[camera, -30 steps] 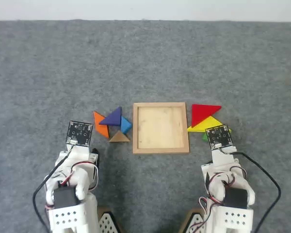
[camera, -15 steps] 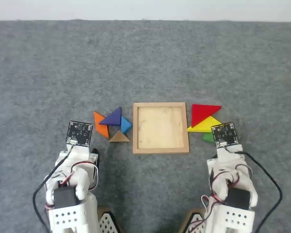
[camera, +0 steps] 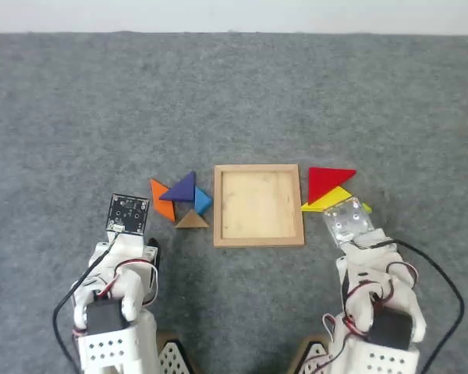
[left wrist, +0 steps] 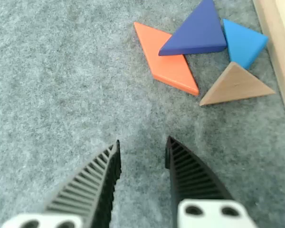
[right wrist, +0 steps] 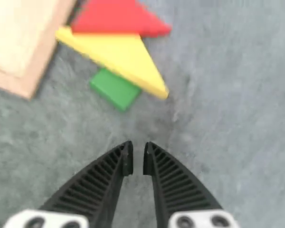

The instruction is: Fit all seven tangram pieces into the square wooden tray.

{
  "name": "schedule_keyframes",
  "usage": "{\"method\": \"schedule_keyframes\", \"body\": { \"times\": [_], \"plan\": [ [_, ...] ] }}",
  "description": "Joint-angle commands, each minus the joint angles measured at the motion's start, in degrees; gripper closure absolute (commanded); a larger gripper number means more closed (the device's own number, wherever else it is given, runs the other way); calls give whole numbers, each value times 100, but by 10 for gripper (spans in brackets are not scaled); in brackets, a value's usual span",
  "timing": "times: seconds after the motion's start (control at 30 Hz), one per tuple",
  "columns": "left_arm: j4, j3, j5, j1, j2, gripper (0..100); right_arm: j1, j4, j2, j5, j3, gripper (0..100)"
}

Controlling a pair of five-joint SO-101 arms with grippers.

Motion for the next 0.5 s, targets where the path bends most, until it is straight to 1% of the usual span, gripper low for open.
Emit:
{"method": "schedule_keyframes", "body": {
  "times": [0.0,0.2,0.27,0.37,0.47],
  "plan": [
    [44,-57,35,-9,-88,852,-347,-277,1534,-264,-1134,870],
    [44,-57,35,-9,-88,852,-655,-813,5297,-1002,-3393,833],
    [44,-57,35,-9,-88,852,-734,-813,6642,-1477,-4360,833],
    [44,-57,35,-9,-88,852,-760,-760,8391,-2479,-5758,833],
    [44,-57,35,-9,-88,852,-804,-602,9824,-3288,-6989,833]
  ]
}}
